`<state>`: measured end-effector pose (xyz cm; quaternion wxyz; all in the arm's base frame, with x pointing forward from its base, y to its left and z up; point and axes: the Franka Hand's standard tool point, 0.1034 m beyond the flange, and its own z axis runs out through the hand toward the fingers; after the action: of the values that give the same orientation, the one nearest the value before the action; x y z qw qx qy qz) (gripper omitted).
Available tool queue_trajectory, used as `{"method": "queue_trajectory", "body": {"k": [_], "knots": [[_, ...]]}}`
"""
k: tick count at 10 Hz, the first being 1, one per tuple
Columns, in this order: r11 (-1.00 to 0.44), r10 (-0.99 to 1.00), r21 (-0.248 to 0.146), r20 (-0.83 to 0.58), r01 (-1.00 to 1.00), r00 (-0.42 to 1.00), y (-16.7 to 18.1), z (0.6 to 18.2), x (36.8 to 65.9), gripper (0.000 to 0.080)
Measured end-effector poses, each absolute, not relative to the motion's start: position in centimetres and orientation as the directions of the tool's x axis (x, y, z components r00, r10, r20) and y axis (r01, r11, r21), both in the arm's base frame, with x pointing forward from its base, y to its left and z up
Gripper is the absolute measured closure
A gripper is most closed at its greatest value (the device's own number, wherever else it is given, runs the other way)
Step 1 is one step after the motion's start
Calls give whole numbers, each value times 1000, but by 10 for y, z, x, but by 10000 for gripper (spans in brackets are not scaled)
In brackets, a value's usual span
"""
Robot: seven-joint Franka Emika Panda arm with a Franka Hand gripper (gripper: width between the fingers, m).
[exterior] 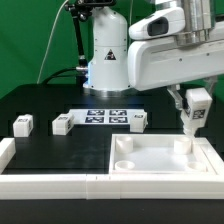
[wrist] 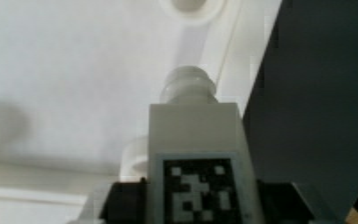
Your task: Assemble one leg
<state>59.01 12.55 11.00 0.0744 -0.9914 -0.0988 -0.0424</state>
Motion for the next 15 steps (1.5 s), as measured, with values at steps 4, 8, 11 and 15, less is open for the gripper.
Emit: {"method": "queue_trajectory", "body": {"k": [4, 8, 11, 15], "knots": [[-969, 181, -139, 161, 204, 970, 129, 102, 614, 509], [-975, 156, -95, 358, 202, 921, 121, 98, 617, 509], [-975, 152, -96, 360, 198, 921, 120, 96, 621, 509], [-977, 145, -97, 361, 192, 921, 117, 86, 625, 509]]}}
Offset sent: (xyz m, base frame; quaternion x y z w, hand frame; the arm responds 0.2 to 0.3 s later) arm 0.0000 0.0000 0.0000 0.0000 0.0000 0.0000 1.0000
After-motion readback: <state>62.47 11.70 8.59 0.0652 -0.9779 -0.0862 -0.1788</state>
